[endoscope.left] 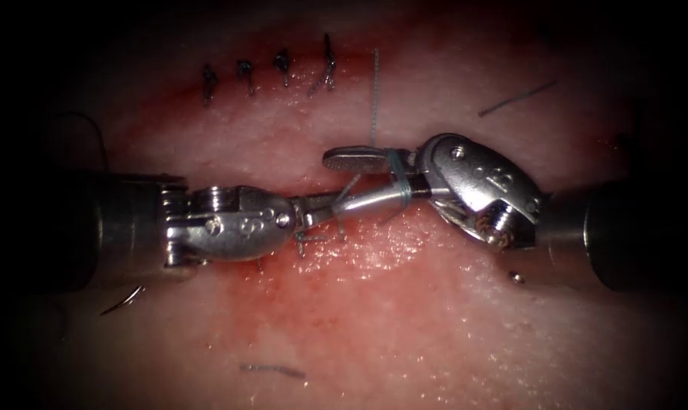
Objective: Wound Closure
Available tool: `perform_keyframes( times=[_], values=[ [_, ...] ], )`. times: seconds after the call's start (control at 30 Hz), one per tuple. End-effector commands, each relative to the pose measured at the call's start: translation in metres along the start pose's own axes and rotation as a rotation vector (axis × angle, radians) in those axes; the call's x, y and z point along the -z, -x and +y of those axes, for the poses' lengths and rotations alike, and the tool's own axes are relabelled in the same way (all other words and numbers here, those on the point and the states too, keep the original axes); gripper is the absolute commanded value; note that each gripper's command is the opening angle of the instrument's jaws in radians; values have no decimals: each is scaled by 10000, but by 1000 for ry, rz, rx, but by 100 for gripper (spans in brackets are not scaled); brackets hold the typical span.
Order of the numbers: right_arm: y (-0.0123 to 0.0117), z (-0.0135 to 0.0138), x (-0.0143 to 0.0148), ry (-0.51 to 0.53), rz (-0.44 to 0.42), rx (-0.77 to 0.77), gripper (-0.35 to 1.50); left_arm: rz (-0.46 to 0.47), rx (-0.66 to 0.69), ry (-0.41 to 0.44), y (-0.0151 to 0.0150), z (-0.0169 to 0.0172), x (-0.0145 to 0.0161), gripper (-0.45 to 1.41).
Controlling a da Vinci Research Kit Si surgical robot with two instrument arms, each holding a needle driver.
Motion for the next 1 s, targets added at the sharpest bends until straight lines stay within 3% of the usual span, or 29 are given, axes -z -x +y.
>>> perform_keyframes(
  times=[0.03, 0.23, 0.57, 0.8, 1.0],
  values=[
    [10, 2, -1, 35, -5, 4, 86, -7, 4, -3, -3, 7, -6, -45],
    [17, 10, 7, 151, -39, -53, 98, -24, 30, -15, -22, 16, -2, -45],
    [31, 18, 19, 284, -69, -135, 99, -47, 49, -55, -36, 22, -28, -45],
    [27, 35, 40, 274, 5, -214, 94, -31, 40, -81, -26, 24, -34, -45],
    [27, 37, 36, 243, 11, -229, 94, -27, 39, -80, -23, 19, -32, -45]
  ],
)
